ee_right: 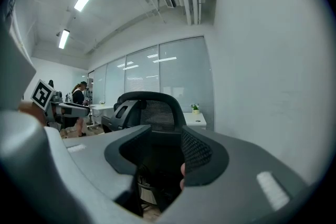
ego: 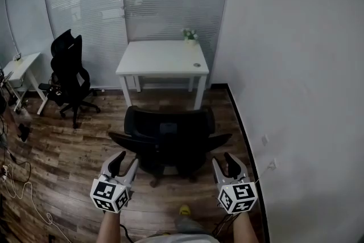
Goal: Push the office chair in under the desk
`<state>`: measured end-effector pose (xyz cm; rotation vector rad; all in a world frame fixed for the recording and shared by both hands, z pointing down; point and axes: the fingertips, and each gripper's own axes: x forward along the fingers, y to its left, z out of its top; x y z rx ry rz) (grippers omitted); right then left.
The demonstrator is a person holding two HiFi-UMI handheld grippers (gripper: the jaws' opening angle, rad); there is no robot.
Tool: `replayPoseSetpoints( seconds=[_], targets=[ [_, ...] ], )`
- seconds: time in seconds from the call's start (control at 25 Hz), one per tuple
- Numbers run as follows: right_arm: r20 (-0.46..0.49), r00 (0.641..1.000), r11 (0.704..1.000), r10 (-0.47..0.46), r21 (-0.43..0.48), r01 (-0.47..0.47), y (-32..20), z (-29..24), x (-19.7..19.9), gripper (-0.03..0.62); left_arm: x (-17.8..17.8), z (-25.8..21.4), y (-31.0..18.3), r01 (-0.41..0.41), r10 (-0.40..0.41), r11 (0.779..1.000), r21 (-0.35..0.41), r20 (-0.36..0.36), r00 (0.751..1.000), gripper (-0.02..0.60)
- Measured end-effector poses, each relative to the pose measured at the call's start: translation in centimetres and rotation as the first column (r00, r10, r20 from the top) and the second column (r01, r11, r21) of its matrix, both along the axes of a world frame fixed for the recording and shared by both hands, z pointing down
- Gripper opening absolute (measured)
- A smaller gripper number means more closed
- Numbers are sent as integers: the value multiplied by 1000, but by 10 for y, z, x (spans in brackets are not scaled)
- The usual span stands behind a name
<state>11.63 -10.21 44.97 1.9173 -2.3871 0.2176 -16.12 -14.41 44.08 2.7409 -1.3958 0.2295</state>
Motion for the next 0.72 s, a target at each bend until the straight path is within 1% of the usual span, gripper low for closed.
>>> replayPoseSetpoints(
  seconds=[0.16, 0.28, 0.36, 0.44, 0.52, 0.6, 0.72],
  targets=[
    [-20, 998, 998, -62, -24, 62, -48, 5, 16, 170, 10, 4, -38, 27, -27, 999, -20, 19, 999, 190],
    [-27, 993, 993, -115, -34, 114, -71, 3, 26, 170, 8, 2, -60, 55, -54, 998, -25, 35, 998, 190],
    [-44, 987, 987, -157, -37, 156, -78, 5, 31, 170, 6, 3, -68, 60, -58, 998, -25, 62, 996, 190],
    [-78, 976, 980, -201, -27, 199, -85, 6, 36, 170, 9, 7, -73, 42, -39, 999, -25, 109, 993, 190],
    [-121, 961, 969, -248, -14, 248, -90, 5, 37, 170, 11, 10, -76, 4, 1, 1000, -27, 159, 987, 190],
    [-170, 937, 952, -305, -27, 305, -92, 5, 36, 170, 9, 9, -80, -20, 25, 999, -26, 198, 980, 190],
    [-255, 879, 915, -402, -79, 396, -90, 12, 31, 170, 8, 11, -84, -53, 59, 998, -30, 267, 962, 190]
  ],
)
